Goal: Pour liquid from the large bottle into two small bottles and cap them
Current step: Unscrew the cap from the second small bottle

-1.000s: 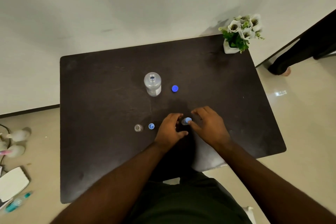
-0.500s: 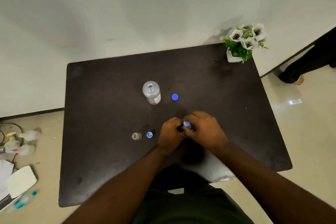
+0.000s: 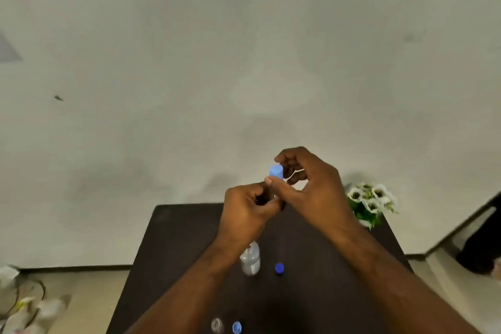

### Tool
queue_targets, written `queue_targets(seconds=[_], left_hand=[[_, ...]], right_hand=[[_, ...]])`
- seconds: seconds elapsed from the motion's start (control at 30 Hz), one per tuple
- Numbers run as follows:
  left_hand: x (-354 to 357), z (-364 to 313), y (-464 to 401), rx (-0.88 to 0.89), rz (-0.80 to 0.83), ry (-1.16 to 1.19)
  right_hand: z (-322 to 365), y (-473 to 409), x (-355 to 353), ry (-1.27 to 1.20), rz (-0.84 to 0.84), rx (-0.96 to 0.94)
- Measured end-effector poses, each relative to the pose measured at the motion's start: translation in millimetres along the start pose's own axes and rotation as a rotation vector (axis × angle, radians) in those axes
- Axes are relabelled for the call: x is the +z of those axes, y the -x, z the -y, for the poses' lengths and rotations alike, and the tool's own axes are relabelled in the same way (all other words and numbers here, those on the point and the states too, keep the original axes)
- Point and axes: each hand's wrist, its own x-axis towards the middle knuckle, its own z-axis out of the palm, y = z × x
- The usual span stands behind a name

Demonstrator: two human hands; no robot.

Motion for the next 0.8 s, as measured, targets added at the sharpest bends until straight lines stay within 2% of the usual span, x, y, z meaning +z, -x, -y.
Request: queue_targets(seconds=[0.3,0.47,0.7,0.8], left_hand=[[-38,-103,-35,0.174,-0.015,-0.218],[-61,-160,-46,0.223,0.030,-0.119],[-87,-223,-54,0.309,0.055,-0.050],[-92,-234,-51,0.333,0.045,-0.047]], right_hand=[[88,-69,-38,0.053,-0.023,-0.150],[143,-101,-68,-0.012,0.052,-0.175],[202,-128,-105,-0.082,0.321,-0.281],[218,-128,-111,-0.061,0.290,-0.325]])
